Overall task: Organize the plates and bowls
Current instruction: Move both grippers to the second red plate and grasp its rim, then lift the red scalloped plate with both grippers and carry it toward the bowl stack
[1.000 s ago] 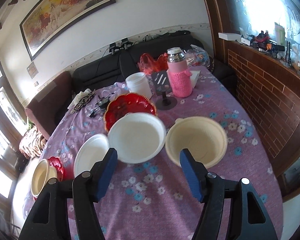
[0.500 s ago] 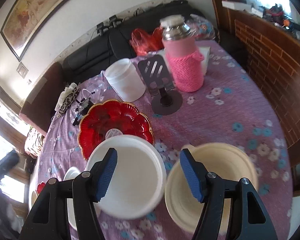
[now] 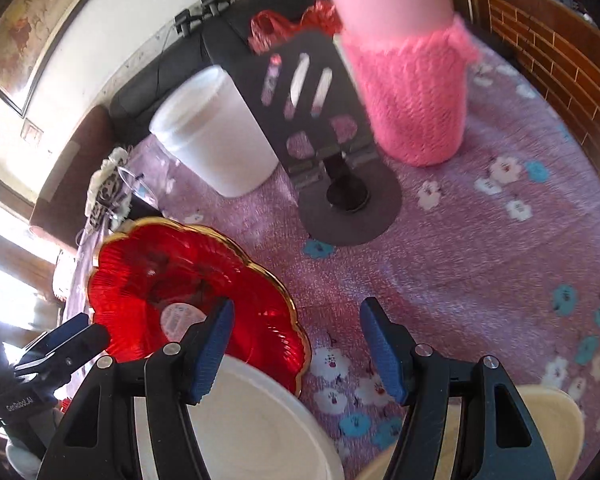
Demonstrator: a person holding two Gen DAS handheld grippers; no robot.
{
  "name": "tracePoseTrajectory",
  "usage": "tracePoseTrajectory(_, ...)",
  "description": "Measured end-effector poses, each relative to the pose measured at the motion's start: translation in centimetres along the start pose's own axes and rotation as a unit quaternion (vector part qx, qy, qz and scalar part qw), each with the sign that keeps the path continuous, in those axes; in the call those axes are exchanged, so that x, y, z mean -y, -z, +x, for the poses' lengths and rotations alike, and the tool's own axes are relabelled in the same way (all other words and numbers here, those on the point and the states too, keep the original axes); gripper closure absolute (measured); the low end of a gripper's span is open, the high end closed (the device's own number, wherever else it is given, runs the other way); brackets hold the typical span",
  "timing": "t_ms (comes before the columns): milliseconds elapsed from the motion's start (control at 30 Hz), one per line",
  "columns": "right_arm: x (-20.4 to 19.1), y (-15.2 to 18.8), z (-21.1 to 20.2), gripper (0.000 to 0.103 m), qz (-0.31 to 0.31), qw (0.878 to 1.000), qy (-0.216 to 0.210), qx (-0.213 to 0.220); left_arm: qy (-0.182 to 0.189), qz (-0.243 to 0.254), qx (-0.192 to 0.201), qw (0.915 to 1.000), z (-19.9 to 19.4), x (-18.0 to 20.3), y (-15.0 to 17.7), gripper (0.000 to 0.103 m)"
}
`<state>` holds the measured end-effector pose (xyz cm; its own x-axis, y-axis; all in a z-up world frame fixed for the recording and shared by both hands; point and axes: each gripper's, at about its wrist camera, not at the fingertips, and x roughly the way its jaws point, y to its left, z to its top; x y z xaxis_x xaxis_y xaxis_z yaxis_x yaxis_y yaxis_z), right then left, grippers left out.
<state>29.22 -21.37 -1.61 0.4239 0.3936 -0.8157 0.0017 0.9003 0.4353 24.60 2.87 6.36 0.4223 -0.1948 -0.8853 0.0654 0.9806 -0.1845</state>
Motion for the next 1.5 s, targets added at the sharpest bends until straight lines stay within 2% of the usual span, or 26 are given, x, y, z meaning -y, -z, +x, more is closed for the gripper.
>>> tracePoseTrajectory(67, 0.0, 0.1, 0.8, 0.034, -0.003, 1.0, -0.005, -0.01, -0.003, 0.004, -0.009, 0.9999, 0.6, 0.0, 0.0, 0.008)
tracePoseTrajectory(133, 0.0, 0.2, 1.4, 0.034, -0.005, 1.0, -0.009, -0.016, -0.002, 0.013, -0.023, 0.9996, 1.4, 0.4, 0.0, 0.025)
tracePoseTrajectory(167, 0.1, 0.2, 1.6, 0.04, -0.006, 1.0, -0.012, -0.017, -0.005, 0.022, -0.035, 0.9991, 1.9, 0.7, 0.1, 0.031)
tracePoseTrajectory(200, 0.0, 0.2, 1.7, 0.046, -0.008, 1.0, -0.018, -0.019, -0.003, 0.029, -0.044, 0.9986, 2.3, 0.9, 0.1, 0.043)
tracePoseTrajectory(233, 0.0, 0.2, 1.8, 0.055, -0.008, 0.999, -0.023, -0.021, 0.007, 0.033, -0.051, 0.9981, 2.5, 1.1, 0.2, 0.051)
tracePoseTrajectory(267, -0.1, 0.2, 1.8, 0.065, -0.01, 0.999, -0.03, -0.023, 0.016, 0.034, -0.054, 0.9978, 2.6, 1.4, 0.2, 0.055)
tracePoseTrajectory(300, -0.4, 0.3, 1.8, 0.071, -0.016, 0.999, -0.035, -0.022, 0.018, 0.038, -0.052, 0.9977, 2.5, 1.7, 0.3, 0.066)
tracePoseTrajectory(333, -0.9, 0.3, 1.6, 0.072, -0.025, 0.999, -0.03, -0.019, 0.017, 0.046, -0.051, 0.9975, 2.4, 2.3, 0.4, 0.079)
tracePoseTrajectory(433, -1.7, 0.3, 0.9, 0.073, -0.04, 0.999, -0.013, 0.002, 0.002, 0.057, -0.039, 0.9976, 1.8, 3.2, 0.5, 0.079)
tracePoseTrajectory(600, -2.1, 0.2, -1.9, 0.076, -0.035, 0.997, -0.033, 0.055, 0.017, 0.055, -0.004, 0.9983, -0.6, 3.1, 0.1, 0.079)
tracePoseTrajectory(700, -3.7, 0.2, -4.3, 0.076, -0.06, 0.993, -0.02, 0.103, 0.015, 0.061, 0.034, 0.9974, -2.9, 3.5, -0.3, 0.078)
tracePoseTrajectory(800, -5.1, 0.1, -6.9, 0.076, -0.067, 0.987, -0.026, 0.143, 0.016, 0.063, 0.077, 0.9949, -5.8, 3.6, -0.6, 0.077)
tracePoseTrajectory(933, -6.9, 0.4, -10.2, 0.075, -0.074, 0.98, -0.034, 0.182, 0.022, 0.057, 0.12, 0.9909, -9.6, 3.3, -0.7, 0.077)
tracePoseTrajectory(1033, -8.8, 1.0, -12.8, 0.075, -0.081, 0.974, -0.043, 0.209, 0.008, 0.068, 0.157, 0.9853, -12.9, 3.7, -0.4, 0.076)
tracePoseTrajectory(1233, -12.1, 2.1, -17.1, 0.075, -0.088, 0.967, -0.071, 0.231, -0.006, 0.08, 0.219, 0.9723, -20.3, 3.9, 1.3, 0.076)
tracePoseTrajectory(1500, -17.6, 7.1, -21.9, 0.076, -0.121, 0.961, -0.073, 0.239, -0.021, 0.063, 0.25, 0.9659, -27.4, 2.8, 6.5, 0.075)
